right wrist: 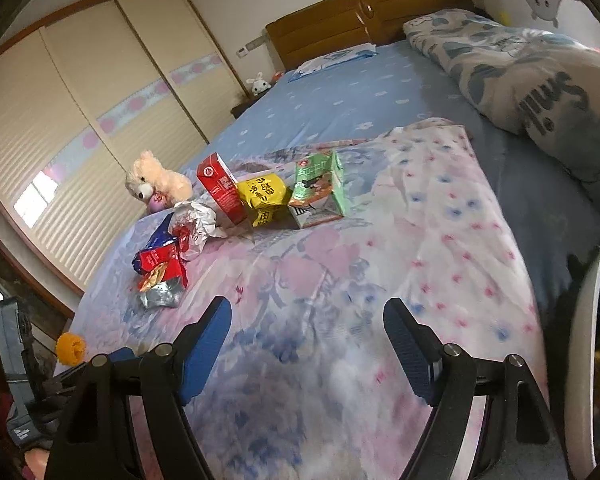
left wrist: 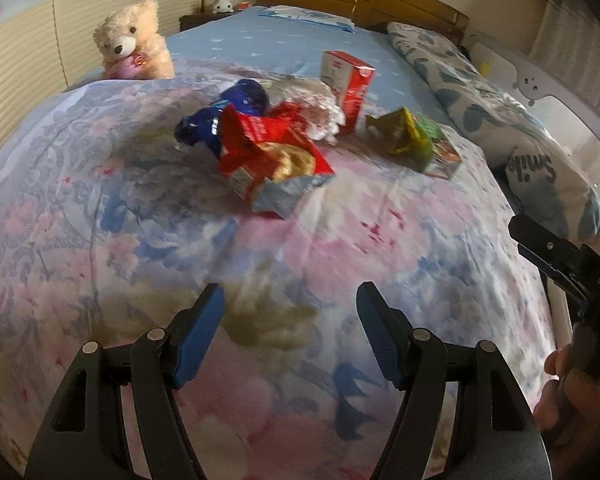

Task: Collect trash
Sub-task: 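Grasp the red snack bag with the left tool while the right tool grasps the green milk carton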

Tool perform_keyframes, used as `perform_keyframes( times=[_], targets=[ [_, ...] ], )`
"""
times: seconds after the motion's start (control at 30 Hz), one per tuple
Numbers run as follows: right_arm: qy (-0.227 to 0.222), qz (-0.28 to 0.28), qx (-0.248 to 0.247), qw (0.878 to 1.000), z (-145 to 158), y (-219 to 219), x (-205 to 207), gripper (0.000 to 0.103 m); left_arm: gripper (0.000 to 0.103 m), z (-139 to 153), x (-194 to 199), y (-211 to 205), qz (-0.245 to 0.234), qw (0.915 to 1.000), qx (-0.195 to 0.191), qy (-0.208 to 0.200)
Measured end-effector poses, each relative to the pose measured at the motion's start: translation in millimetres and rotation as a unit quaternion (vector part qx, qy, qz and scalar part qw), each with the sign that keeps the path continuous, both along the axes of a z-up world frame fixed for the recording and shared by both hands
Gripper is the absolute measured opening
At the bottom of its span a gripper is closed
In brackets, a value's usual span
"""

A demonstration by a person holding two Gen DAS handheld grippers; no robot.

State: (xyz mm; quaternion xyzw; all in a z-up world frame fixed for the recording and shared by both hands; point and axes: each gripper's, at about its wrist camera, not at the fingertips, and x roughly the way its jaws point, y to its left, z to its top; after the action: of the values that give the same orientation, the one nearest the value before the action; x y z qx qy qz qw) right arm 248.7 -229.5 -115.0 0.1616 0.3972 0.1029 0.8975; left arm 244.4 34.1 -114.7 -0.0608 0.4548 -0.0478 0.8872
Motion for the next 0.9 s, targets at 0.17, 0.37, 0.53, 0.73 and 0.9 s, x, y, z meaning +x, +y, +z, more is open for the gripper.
perform_keyframes(
  times=[0.17, 0.37, 0.53, 0.73, 0.9],
  targets=[
    [0.000, 0.010, -0.011, 1.000, -1, 7, 22, 0.080, 0.070, -3, 16, 14, 0.017, 0.9998, 0.004, 0.002],
    [-0.006, 0.006, -0.041, 0.999, -6, 14, 54, 0.078, 0.070, -6, 38, 25, 0.029, 0.9995, 0.012, 0.001],
    [-0.005, 0.006, -0.046, 0.999, -10, 20, 77, 0.075, 0.070, -7, 54, 27, 0.033, 0.9993, 0.015, -0.002],
    [0.005, 0.004, -0.062, 0.998, -16, 28, 103, 0.069, 0.066, -10, 65, 25, 0.029, 0.9995, 0.013, -0.001],
    [0.021, -0.001, -0.076, 0.997, -25, 30, 120, 0.054, 0.041, -15, 71, 21, 0.021, 0.9995, 0.023, 0.004]
  ],
)
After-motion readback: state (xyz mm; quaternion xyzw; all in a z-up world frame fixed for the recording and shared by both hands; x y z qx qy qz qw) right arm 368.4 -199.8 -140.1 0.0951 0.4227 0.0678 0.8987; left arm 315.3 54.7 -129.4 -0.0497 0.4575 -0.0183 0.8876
